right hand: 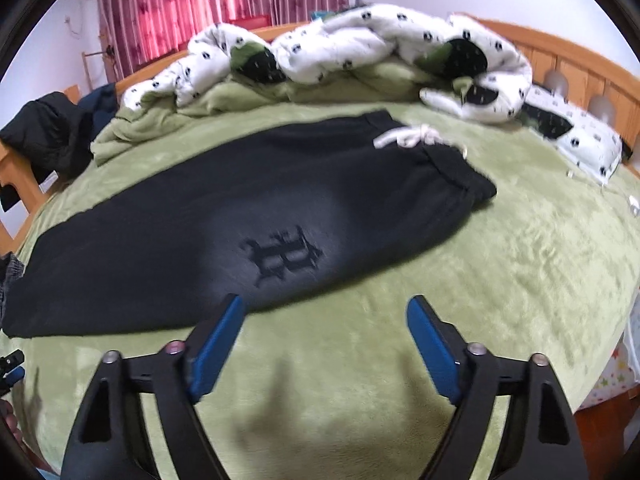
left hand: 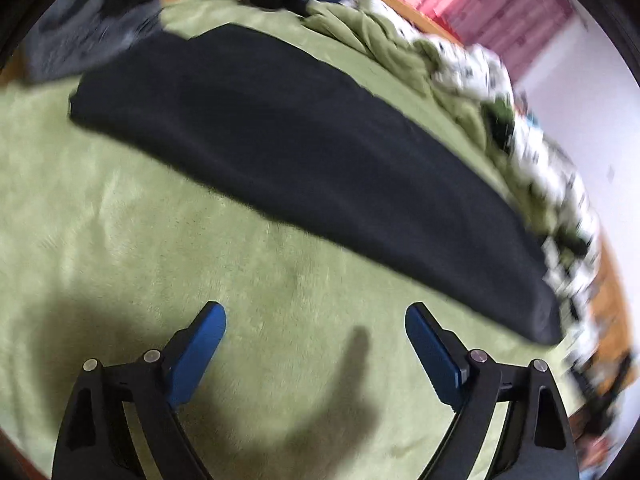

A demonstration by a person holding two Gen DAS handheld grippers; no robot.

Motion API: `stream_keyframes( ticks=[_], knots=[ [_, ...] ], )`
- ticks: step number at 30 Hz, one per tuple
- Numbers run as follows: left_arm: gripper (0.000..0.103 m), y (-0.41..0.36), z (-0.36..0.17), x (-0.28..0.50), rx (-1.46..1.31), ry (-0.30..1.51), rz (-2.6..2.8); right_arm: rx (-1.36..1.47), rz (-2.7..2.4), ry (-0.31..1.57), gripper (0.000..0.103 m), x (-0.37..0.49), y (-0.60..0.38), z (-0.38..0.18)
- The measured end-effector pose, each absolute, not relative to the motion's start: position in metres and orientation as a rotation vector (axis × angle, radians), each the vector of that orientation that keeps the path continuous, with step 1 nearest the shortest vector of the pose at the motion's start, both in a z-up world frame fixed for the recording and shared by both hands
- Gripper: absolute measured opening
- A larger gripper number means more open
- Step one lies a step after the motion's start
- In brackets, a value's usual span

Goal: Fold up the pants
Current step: 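Lower the left and right tools onto the sweatpants leg edges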

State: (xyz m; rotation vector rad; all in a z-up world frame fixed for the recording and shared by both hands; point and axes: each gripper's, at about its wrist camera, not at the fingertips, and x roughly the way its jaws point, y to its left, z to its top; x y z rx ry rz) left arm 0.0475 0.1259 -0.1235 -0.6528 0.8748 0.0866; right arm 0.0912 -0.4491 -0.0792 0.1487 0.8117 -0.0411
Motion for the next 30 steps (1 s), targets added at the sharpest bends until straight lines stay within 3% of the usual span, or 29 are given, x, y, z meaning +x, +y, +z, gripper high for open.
stream_keyframes(
  ticks=[5, 13, 17, 18, 19, 20, 22, 24, 30],
  knots=[
    [0.087, 0.145, -0.125, 0.066, -0.74, 0.829, 0.052, 0.224, -0.012, 0.856, 0.071, 0.1, -0.47, -0.106],
    [0.066, 0.16, -0.139, 0.088, -0.777, 0.79, 0.097, 0.45, 0.029, 0.861, 0.071, 0.138, -0.501, -0.13],
    [0.049, 0.164, -0.138, 0.107, -0.746, 0.814, 0.14, 0.517, 0.04, 0.887, 0.071, 0.166, -0.503, -0.143],
    [0.033, 0.165, -0.137, 0.112, -0.734, 0.826, 0.16, 0.531, 0.042, 0.887, 0.065, 0.171, -0.503, -0.146],
    [0.022, 0.167, -0.136, 0.116, -0.716, 0.834, 0.198, 0.534, 0.035, 0.874, 0.047, 0.177, -0.502, -0.147],
    [0.013, 0.169, -0.135, 0.118, -0.696, 0.844, 0.236, 0.517, 0.013, 0.863, 0.035, 0.183, -0.5, -0.147],
    [0.011, 0.172, -0.129, 0.123, -0.673, 0.852, 0.225, 0.507, -0.029, 0.879, 0.022, 0.195, -0.5, -0.148],
    [0.011, 0.168, -0.11, 0.125, -0.617, 0.817, 0.212, 0.558, -0.015, 0.866, 0.016, 0.199, -0.503, -0.142],
    [0.011, 0.155, -0.05, 0.15, -0.438, 0.688, 0.218, 0.562, 0.07, 0.771, 0.015, 0.22, -0.5, -0.09]
  ],
)
